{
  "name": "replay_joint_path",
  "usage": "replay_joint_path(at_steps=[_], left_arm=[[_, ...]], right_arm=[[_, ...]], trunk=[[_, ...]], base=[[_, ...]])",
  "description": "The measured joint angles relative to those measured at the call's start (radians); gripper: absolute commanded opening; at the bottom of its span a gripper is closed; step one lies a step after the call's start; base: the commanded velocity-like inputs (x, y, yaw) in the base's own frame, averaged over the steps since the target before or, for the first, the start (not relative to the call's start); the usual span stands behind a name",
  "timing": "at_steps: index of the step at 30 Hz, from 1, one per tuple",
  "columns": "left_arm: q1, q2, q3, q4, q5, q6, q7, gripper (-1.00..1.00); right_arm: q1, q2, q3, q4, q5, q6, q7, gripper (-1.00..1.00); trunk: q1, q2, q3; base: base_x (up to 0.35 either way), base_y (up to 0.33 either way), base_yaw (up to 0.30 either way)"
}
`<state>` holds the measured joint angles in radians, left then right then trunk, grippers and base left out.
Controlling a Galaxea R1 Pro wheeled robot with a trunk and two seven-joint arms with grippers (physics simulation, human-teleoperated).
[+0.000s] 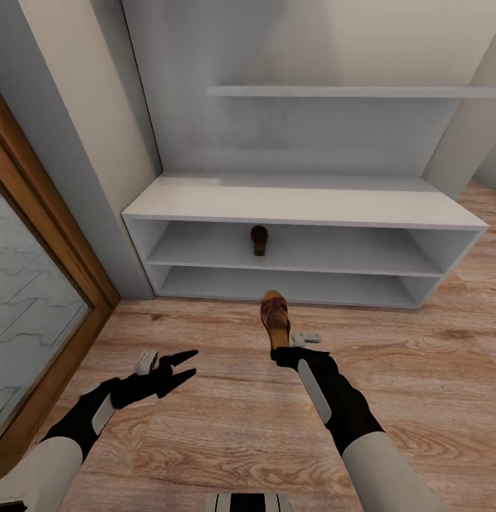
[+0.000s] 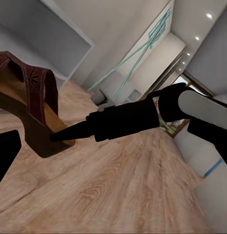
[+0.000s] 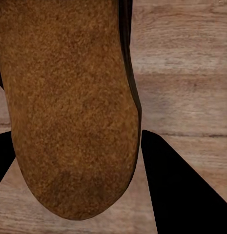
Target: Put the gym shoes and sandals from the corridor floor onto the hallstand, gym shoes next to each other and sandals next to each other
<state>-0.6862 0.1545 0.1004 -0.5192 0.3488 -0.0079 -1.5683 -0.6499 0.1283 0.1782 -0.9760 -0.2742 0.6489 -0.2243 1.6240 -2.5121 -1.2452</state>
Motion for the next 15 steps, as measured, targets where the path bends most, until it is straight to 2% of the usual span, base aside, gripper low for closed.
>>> replay_joint_path(at_steps=[3,8,11,15], left_arm=[[0.000,-0.001,-0.034,-0.002,0.001,0.005,0.000,1.00],[0.000,-0.001,-0.048,-0.002,0.001,0.007,0.000,1.00],[0.000,-0.002,-0.050,-0.003,0.001,0.008,0.000,1.00],[0.000,-0.006,-0.051,-0.002,0.001,0.008,0.000,1.00]], right_arm=[[0.000,-0.002,0.025,0.000,-0.004,-0.022,0.002,-1.00],[0.000,-0.003,0.091,0.000,-0.004,-0.085,0.000,-1.00],[0.000,-0.004,0.102,0.000,-0.002,-0.095,0.000,-1.00],[0.000,-0.004,0.106,0.000,-0.002,-0.098,-0.001,-1.00]], trunk=[[0.000,0.000,0.000],[0.000,0.000,0.000],[0.000,0.000,0.000],[0.000,0.000,0.000]], base=[[0.000,0.000,0.000],[0.000,0.000,0.000],[0.000,0.000,0.069],[0.000,0.000,0.219]])
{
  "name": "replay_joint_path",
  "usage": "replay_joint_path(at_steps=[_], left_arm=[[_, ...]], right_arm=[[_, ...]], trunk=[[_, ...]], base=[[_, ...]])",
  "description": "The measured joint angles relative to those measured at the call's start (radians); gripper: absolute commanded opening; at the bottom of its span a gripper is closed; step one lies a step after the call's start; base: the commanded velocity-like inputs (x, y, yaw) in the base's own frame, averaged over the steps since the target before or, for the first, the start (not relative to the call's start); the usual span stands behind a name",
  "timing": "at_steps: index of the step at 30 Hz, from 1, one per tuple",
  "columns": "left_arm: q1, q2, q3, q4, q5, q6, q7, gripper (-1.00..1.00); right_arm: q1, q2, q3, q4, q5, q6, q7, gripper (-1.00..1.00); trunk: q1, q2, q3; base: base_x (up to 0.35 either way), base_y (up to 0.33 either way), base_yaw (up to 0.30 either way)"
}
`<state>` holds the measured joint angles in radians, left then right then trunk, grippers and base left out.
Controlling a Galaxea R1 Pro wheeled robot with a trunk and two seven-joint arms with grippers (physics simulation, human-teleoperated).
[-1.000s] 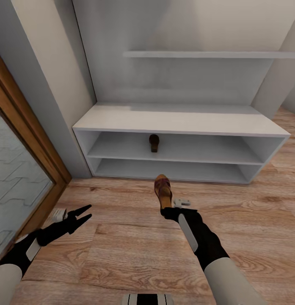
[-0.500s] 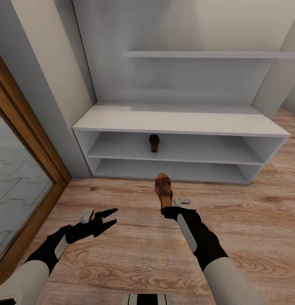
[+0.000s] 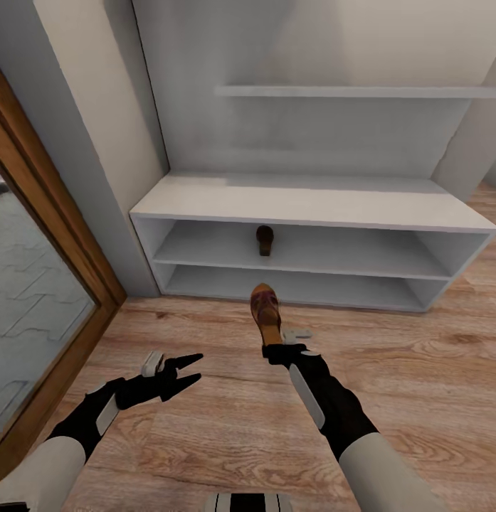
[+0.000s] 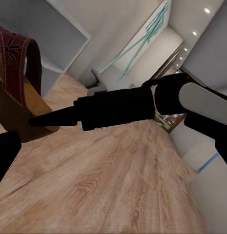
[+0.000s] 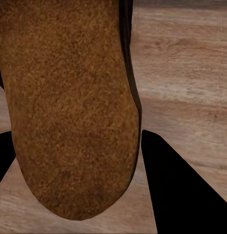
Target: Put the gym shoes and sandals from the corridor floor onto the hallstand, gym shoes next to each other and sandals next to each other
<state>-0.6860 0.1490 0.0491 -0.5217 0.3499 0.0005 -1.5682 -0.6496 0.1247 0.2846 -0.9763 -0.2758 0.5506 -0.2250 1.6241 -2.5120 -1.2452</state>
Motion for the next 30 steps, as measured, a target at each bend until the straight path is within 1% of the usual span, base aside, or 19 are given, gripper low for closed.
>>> replay_joint_path(at_steps=[8,12,30], left_arm=[[0.000,-0.002,0.000,0.000,0.000,0.001,0.000,1.00],[-0.001,-0.002,0.000,0.000,0.000,0.001,0.000,1.00],[-0.001,-0.002,0.000,0.001,0.001,0.001,0.000,1.00]], right_arm=[[0.000,0.000,0.001,-0.001,0.000,-0.002,0.000,-1.00],[0.000,0.000,0.001,-0.001,0.000,-0.003,0.000,-1.00],[0.000,-0.001,-0.005,-0.012,-0.004,-0.001,-0.003,-1.00]], trunk=[[0.000,0.000,0.000],[0.000,0.000,0.000],[0.000,0.000,0.000]], base=[[0.000,0.000,0.285],[0.000,0.000,0.181],[0.000,0.000,0.016]])
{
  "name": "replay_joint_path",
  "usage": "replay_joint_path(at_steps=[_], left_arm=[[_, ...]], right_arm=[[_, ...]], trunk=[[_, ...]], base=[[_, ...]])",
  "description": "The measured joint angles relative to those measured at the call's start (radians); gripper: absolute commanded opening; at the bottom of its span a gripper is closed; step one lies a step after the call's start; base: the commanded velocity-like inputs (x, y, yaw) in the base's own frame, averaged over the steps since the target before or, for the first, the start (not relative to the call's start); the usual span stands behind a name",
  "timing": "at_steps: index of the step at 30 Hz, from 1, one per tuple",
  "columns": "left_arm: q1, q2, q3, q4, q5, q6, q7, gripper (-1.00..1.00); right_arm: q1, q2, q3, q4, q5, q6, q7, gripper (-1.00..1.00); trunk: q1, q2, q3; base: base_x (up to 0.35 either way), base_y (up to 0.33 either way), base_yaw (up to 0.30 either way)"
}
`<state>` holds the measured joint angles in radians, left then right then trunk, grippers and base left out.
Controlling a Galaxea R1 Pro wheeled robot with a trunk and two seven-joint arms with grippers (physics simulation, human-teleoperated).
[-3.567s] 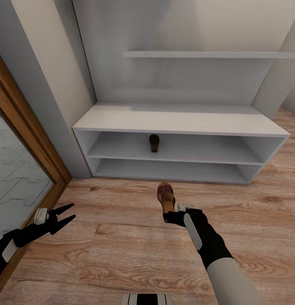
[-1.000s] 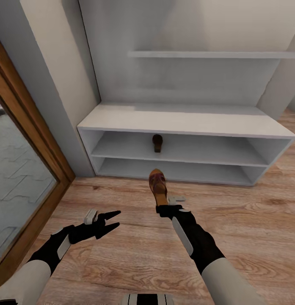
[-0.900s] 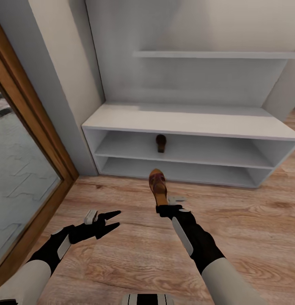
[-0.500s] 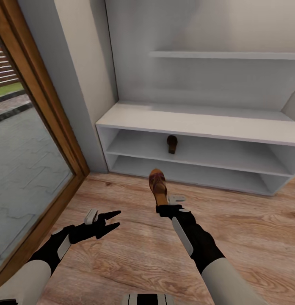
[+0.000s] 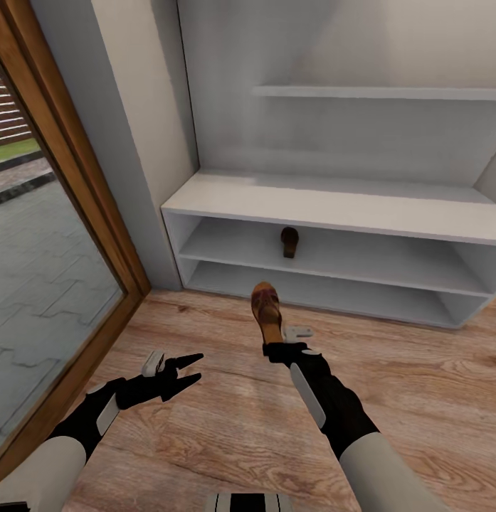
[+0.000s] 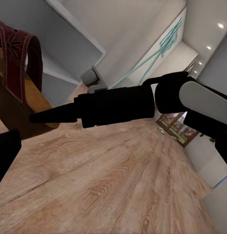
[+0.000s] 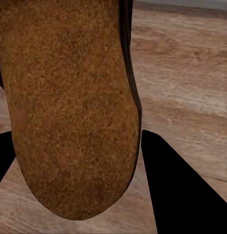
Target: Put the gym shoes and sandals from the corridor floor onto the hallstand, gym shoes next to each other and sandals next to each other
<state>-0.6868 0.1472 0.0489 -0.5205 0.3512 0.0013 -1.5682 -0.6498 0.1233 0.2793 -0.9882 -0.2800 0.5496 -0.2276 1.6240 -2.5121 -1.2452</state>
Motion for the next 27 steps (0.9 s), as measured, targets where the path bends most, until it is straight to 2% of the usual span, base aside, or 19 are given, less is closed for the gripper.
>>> replay_joint_path(at_steps=[6,10,16,22,27], left_arm=[[0.000,0.000,0.000,0.000,0.000,0.000,0.000,1.00],[0.000,0.000,0.000,0.000,0.000,0.000,0.000,1.00],[0.000,0.000,0.000,0.000,0.000,0.000,0.000,1.00],[0.000,0.000,0.000,0.000,0.000,0.000,0.000,1.00],[0.001,-0.001,-0.001,0.000,0.001,0.000,0.000,1.00]], right_arm=[[0.000,0.000,-0.002,-0.077,0.000,0.002,-0.001,-1.00],[0.000,0.000,-0.002,-0.084,0.000,0.002,-0.001,-1.00],[0.000,0.000,-0.002,-0.084,0.000,0.002,0.001,-1.00],[0.000,0.000,-0.002,-0.084,0.000,0.002,0.001,-1.00],[0.000,0.000,-0.002,-0.083,0.000,0.001,0.001,-1.00]], trunk=[[0.000,0.000,0.000],[0.000,0.000,0.000],[-0.001,0.000,0.000],[0.000,0.000,0.000],[-0.001,0.000,0.000]], base=[[0.000,0.000,0.000],[0.053,0.000,0.000],[0.255,0.000,0.000],[0.068,0.000,0.000],[0.287,0.000,0.000]])
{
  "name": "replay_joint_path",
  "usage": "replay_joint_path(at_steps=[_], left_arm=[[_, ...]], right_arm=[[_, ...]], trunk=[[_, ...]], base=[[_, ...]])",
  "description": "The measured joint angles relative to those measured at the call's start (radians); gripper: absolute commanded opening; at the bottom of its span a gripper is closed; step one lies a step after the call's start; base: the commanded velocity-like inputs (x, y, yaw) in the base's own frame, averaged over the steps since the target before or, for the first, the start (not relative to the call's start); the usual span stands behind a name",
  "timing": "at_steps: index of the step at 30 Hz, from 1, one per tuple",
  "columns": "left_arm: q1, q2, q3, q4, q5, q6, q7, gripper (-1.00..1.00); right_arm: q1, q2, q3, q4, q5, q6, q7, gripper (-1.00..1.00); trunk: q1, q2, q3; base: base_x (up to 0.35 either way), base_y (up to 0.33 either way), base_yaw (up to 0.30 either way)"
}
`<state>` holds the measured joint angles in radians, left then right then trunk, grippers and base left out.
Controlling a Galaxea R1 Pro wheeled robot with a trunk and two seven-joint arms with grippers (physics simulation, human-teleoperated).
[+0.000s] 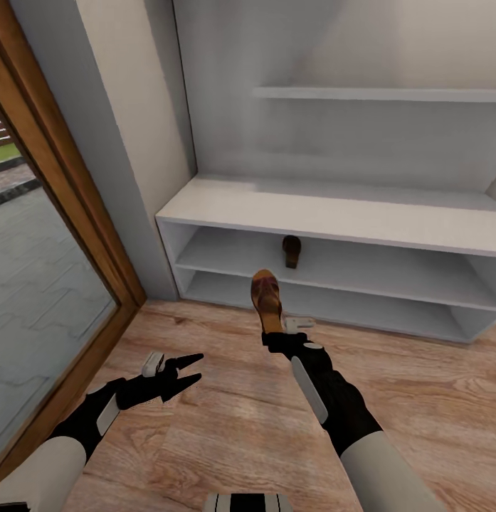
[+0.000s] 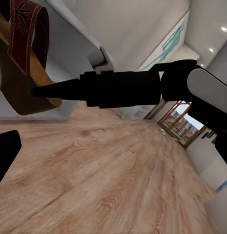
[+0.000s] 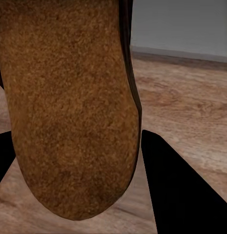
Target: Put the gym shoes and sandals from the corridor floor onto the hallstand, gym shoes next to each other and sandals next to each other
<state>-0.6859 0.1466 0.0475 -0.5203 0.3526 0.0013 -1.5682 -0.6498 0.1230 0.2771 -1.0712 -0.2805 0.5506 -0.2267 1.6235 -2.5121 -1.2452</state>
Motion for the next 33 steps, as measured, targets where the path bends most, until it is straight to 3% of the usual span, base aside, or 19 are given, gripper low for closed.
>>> replay_joint_path(at_steps=[15,29,31,33], left_arm=[[-0.001,0.000,0.000,0.000,0.000,0.000,0.000,1.00],[0.000,0.000,0.000,0.000,0.001,0.000,0.000,1.00],[0.000,-0.008,-0.001,0.000,0.001,0.000,0.000,1.00],[0.000,-0.038,-0.002,0.000,0.002,-0.001,0.000,1.00]], right_arm=[[0.000,0.000,0.000,0.001,-0.001,-0.002,0.000,-1.00],[0.000,0.000,0.000,0.000,-0.002,-0.002,0.000,-1.00],[0.000,0.000,-0.001,0.000,-0.001,-0.002,0.000,-1.00],[0.000,0.000,0.000,0.000,-0.001,-0.002,0.000,-1.00]], trunk=[[0.000,0.000,0.000],[0.000,0.000,0.000],[0.000,0.000,0.000],[0.000,0.000,0.000]], base=[[0.335,0.000,0.000],[0.167,0.000,0.000],[0.105,0.000,0.000],[0.030,0.000,0.000]])
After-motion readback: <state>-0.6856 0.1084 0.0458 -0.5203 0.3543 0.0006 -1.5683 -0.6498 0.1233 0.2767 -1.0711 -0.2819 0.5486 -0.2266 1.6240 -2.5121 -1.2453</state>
